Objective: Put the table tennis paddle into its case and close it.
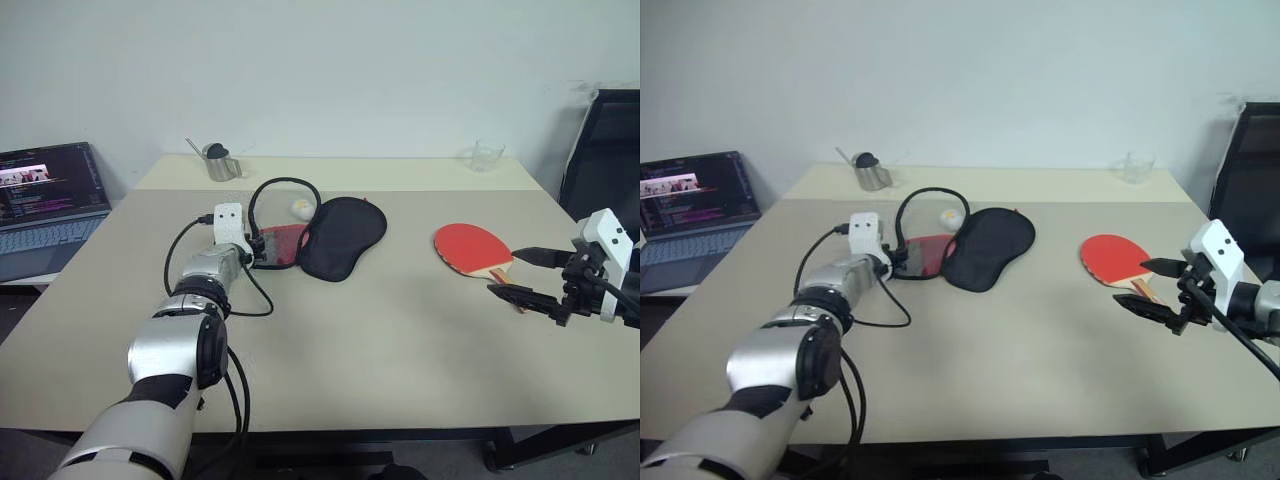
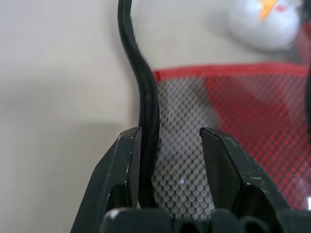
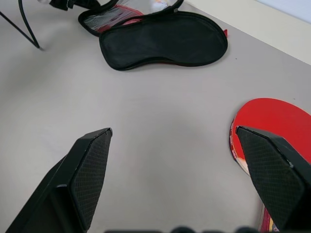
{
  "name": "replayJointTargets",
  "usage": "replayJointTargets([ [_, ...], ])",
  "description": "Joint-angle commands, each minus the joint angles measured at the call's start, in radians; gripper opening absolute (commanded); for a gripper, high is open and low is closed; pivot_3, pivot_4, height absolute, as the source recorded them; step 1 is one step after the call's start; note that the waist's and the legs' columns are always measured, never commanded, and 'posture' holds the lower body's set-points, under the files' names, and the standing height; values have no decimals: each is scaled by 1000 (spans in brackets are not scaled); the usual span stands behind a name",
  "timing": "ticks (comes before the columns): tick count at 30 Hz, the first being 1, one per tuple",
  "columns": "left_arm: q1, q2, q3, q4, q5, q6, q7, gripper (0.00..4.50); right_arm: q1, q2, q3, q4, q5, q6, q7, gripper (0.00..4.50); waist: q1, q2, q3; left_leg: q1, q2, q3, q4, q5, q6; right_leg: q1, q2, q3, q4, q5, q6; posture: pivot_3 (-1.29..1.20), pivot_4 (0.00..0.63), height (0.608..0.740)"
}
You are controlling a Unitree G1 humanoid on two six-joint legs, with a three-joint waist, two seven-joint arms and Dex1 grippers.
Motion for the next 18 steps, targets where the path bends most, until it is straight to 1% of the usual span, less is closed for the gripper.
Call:
replayJointTargets([
  [1, -2, 11, 24, -9, -2, -21, 66, 2066, -5, -13, -29, -30, 13, 0, -14, 4500, -2, 0, 0, 0, 0, 0, 0, 0, 0, 0, 0, 0, 0, 0, 0, 0, 150, 740],
  [8, 14, 7, 35, -7, 9, -13, 106, 2066, -9, -10, -12, -29, 11, 2, -28, 4500, -2, 0, 0, 0, 0, 0, 0, 1, -2, 0, 0, 0, 0, 0, 0, 0, 150, 740],
  [15, 17, -37, 35, 2, 11, 38, 64, 2066, -36, -4, 17, -14, 4, -4, -42, 4500, -2, 0, 0, 1, -1, -1, 0, 2, -4, 1, 0, -1, 0, 1, 2, 0, 150, 740],
  [18, 11, -46, 30, 3, 20, 45, 60, 1474, -41, -2, 23, -12, 2, -6, -49, 4500, -1, 0, 0, 1, -1, -1, 0, 2, -4, 3, 0, -1, 0, 1, 2, 0, 150, 740],
])
